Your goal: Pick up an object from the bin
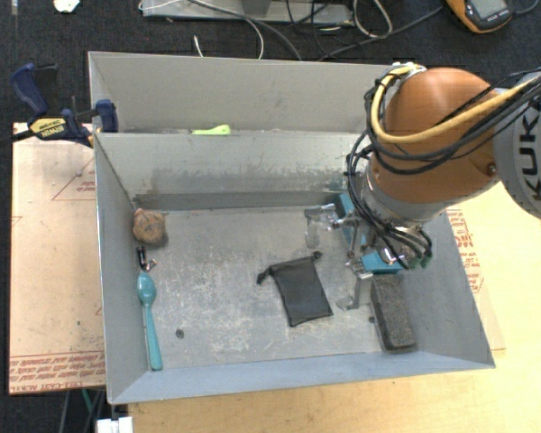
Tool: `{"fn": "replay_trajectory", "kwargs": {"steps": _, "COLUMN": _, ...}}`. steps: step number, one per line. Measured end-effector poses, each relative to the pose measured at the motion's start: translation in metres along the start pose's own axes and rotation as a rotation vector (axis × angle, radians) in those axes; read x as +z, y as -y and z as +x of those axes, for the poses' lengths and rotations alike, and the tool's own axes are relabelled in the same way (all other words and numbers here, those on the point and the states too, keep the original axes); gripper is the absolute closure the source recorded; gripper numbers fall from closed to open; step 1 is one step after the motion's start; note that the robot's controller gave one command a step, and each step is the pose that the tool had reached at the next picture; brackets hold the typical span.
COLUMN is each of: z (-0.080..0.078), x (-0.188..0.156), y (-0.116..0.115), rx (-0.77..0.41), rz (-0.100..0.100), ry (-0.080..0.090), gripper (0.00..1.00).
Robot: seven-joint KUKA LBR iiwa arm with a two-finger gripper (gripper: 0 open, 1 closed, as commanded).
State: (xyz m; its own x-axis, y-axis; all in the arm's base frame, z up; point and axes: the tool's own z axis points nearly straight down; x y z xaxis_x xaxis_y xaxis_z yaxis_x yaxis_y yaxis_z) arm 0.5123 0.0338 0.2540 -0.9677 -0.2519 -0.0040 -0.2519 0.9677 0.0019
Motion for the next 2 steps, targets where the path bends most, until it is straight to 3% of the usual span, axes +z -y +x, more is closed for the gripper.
{"fn": "replay_trajectory", "kwargs": {"steps": 1, "z": -0.005, "x": 0.048, "y": -0.009, "rx": 0.013, "rz": 0.000, "ry": 0.002, "gripper": 0.00}}
{"fn": "replay_trajectory", "kwargs": {"steps": 2, "z": -0.008, "x": 0.073, "y": -0.013, "rx": 0.204, "rz": 0.000, "ry": 0.001, "gripper": 0.00}}
